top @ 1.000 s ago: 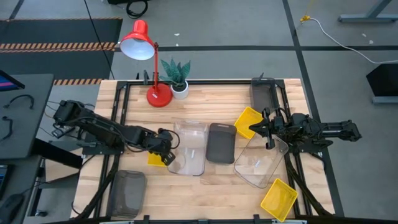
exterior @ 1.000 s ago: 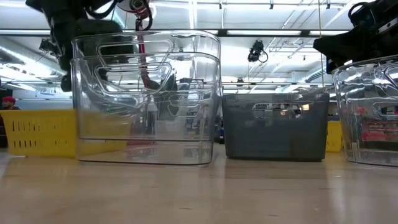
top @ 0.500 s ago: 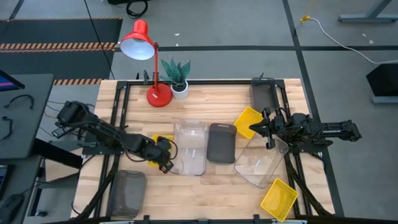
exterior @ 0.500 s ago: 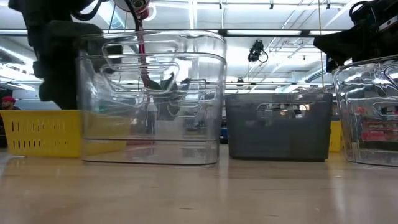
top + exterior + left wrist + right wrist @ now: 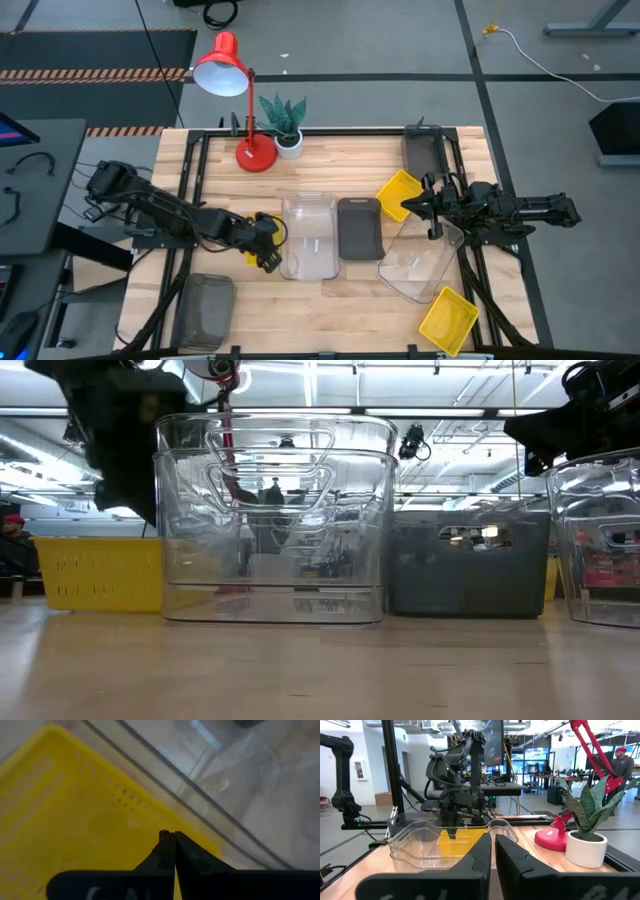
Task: Stack baskets by color
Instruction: Adjust the middle left yellow bin on the table, then stack the top black bin on the middle right black bin
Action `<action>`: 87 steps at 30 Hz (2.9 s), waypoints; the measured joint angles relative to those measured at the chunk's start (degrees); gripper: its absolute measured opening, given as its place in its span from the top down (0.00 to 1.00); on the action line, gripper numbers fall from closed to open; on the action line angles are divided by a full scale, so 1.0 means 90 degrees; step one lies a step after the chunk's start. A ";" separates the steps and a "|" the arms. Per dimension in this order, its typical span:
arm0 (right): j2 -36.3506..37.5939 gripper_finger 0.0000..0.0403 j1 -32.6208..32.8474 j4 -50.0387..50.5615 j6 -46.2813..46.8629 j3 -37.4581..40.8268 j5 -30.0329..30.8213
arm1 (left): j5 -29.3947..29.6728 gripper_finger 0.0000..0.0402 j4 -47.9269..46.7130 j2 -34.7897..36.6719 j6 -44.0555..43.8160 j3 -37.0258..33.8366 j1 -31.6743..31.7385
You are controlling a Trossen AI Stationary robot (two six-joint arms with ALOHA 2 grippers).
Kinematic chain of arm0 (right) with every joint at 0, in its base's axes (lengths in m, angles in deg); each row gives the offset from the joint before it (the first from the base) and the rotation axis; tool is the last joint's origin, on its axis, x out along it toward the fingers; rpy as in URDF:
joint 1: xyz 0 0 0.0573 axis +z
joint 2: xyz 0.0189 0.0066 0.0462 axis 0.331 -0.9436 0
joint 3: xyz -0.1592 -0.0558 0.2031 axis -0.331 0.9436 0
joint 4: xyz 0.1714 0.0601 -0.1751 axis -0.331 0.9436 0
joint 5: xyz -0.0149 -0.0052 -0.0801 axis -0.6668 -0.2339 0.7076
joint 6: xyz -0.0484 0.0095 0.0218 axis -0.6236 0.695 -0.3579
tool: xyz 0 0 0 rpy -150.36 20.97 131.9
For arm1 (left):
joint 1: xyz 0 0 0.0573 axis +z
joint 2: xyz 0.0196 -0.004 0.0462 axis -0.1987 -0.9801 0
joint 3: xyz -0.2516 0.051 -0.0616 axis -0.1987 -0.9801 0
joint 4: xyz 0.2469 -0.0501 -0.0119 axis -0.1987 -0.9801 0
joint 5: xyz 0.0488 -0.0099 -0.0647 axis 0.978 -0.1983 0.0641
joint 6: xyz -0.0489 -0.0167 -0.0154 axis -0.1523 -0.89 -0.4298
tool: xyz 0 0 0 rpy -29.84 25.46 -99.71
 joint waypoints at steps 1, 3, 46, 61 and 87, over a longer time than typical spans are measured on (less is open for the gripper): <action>0.0000 0.93 0.0001 0.0006 0.0000 0.0000 -0.0001 | 0.0003 0.99 -0.0212 0.0186 -0.0004 0.0000 -0.0035; 0.0000 0.93 0.0002 0.0002 0.0000 0.0000 -0.0001 | 0.0143 0.99 -0.0520 0.0538 -0.0035 0.0003 -0.0156; -0.2497 0.93 -0.0201 0.0218 0.2403 -0.2144 0.1815 | 0.5558 0.98 -0.0663 0.0455 0.0797 -0.0027 -0.2298; -0.8354 0.87 -0.2462 0.9094 0.1482 -0.7719 0.1492 | 0.5536 0.98 -0.0648 0.0455 0.0787 -0.0027 -0.2298; -0.9449 0.86 -0.4010 0.7848 0.0463 -0.6325 0.1206 | 0.5431 0.95 -0.0483 0.0455 0.0782 -0.0029 -0.2320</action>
